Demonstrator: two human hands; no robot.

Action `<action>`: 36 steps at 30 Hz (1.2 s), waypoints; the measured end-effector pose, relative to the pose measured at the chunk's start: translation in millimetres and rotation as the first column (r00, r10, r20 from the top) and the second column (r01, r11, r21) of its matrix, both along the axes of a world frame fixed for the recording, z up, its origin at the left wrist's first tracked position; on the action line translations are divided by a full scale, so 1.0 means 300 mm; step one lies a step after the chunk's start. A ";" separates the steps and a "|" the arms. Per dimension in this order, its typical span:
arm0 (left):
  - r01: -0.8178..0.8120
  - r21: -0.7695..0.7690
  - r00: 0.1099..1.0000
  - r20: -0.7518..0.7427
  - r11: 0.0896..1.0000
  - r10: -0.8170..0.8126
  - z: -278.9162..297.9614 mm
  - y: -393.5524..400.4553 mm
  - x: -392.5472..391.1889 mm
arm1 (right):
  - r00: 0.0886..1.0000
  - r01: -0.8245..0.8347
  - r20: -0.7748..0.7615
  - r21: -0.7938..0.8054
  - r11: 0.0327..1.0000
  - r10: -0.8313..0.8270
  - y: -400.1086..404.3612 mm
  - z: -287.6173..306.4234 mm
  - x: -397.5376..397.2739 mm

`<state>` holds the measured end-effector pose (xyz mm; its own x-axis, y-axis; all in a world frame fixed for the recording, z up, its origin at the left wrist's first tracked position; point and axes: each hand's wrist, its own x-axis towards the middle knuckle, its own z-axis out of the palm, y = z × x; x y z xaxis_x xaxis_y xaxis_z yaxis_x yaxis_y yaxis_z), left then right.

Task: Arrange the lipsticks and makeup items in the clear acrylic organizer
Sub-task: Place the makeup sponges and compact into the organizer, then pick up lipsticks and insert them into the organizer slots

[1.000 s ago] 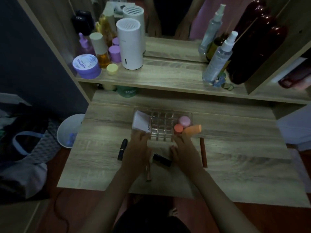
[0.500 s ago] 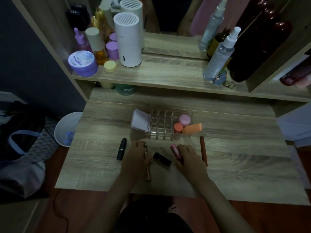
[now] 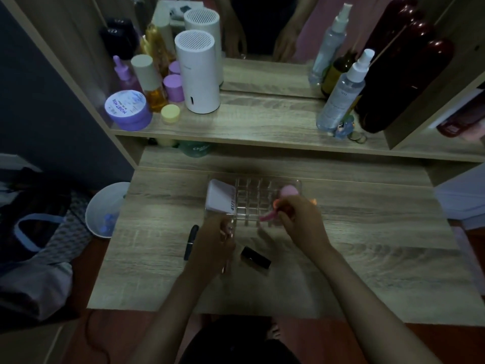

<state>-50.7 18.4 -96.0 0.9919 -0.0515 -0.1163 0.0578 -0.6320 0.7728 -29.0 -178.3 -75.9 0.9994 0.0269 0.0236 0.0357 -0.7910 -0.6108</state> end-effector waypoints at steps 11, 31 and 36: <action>0.022 -0.035 0.947 0.321 0.999 -0.010 0.196 -0.031 0.260 | 0.988 -0.046 0.145 -0.033 0.998 0.050 0.074 0.034 0.223; 0.074 0.041 0.977 0.195 0.996 -0.081 0.060 -0.098 0.366 | 0.970 0.097 0.215 0.080 0.992 -0.112 -0.143 0.132 0.167; 0.047 0.065 0.978 0.199 0.997 -0.059 0.045 -0.103 0.364 | 0.941 0.325 -0.082 -0.047 0.944 -0.328 -0.311 0.019 -0.004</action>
<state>58.6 -12.3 -82.6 0.9914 -0.1035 0.0801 -0.1292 -0.6750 0.7265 -30.0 -271.8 -70.1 0.9513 -0.3023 -0.0598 -0.2806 -0.7696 -0.5736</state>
